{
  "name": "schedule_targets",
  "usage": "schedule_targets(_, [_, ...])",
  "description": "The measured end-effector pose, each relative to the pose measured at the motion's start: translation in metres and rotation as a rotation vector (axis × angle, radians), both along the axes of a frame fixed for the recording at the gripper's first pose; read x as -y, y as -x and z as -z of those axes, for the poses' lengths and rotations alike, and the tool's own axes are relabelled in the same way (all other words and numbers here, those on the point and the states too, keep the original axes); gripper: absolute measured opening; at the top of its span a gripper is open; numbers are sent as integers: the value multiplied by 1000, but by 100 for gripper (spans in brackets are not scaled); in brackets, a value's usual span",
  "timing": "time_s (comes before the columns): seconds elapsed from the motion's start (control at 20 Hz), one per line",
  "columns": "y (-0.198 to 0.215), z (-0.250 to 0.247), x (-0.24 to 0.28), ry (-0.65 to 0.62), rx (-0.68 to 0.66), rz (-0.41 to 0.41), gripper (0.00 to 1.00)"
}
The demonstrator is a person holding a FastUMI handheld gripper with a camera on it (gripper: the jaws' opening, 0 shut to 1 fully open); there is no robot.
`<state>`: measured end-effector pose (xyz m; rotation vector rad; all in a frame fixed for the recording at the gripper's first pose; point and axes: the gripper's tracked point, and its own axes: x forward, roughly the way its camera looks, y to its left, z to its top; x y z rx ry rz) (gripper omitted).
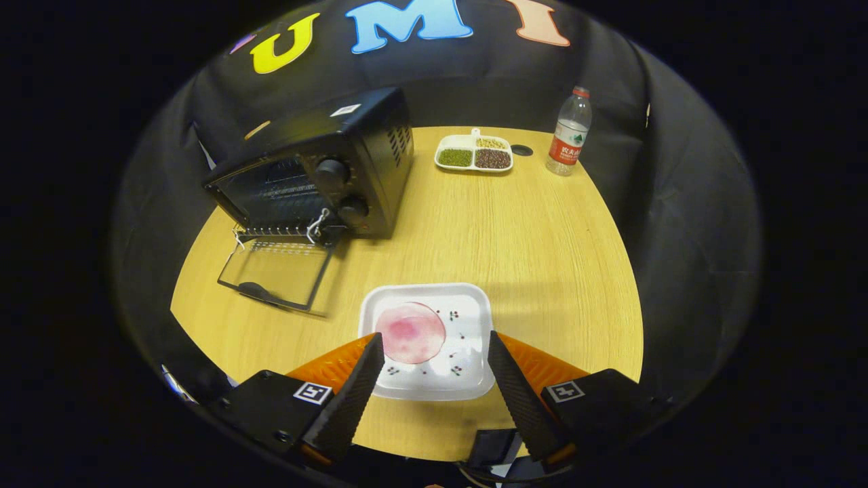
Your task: Open the toaster oven, put the food inside, and close the toaster oven door.
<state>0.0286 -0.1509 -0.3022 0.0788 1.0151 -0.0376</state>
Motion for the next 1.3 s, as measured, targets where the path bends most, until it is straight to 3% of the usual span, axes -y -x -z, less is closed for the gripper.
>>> schedule_targets(0.2, [10,13,16,11,-81,-22,99])
schedule_targets(0.8, [22,26,24,21,-226,-47,83])
schedule_targets(1.0, [26,24,17,-20,-269,-48,49])
schedule_targets(1.1, [24,24,16,-57,-281,0,24])
schedule_targets(1.3, [28,23,9,-151,-294,6,2])
